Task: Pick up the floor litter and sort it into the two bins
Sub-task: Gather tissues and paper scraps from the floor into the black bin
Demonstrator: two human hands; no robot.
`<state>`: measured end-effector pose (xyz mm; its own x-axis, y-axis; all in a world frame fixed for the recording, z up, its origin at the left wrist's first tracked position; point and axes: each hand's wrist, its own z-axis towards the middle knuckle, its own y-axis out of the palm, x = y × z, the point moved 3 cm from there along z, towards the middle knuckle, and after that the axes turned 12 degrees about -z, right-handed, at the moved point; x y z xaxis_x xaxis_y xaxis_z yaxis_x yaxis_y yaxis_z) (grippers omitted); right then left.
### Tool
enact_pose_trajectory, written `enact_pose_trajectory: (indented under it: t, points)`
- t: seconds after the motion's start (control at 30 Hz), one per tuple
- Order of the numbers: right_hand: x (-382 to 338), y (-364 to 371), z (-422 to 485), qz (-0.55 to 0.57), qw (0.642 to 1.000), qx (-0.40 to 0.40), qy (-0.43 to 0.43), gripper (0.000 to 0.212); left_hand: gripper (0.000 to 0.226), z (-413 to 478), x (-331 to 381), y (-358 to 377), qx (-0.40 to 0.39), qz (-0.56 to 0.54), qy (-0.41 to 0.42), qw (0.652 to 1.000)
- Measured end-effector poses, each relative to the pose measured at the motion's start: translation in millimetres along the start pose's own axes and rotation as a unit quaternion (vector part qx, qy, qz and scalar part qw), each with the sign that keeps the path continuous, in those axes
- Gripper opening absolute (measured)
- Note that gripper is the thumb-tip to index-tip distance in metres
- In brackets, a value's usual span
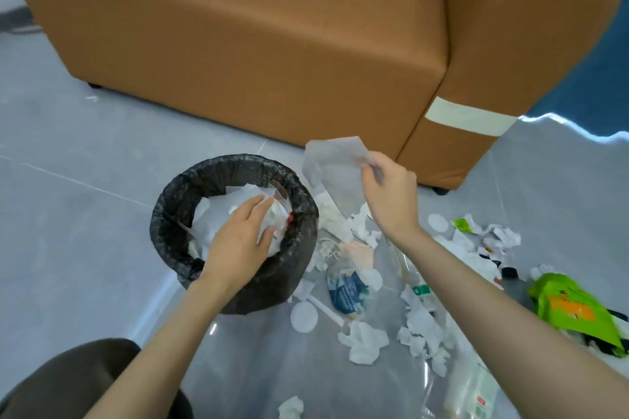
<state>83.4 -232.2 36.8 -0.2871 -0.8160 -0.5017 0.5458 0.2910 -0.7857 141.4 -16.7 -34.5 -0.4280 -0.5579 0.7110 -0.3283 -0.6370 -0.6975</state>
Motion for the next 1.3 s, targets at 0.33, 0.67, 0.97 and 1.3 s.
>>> enact_pose_trajectory:
  t: [0.33,0.67,0.97,1.3]
  points:
    - [-64,102,-53,0.004,0.916,-0.376,-0.141,0.062,0.056,-21,-50,-72,0.081,0.014,-0.156,0.984]
    - [-18,85,-37,0.141,0.971,-0.184,0.062,0.027,0.042,-7,-22,-15,-0.032,0.072,-0.013,0.997]
    - [93,125,-86,-0.09,0.905,-0.399,0.113,0.045,0.048,4,-39,29,-0.217,0.046,-0.157,0.962]
    - [123,156,-150,-0.16,0.849,-0.496,0.085,0.089,0.072,-6,-12,27,-0.199,0.189,0.001,0.962]
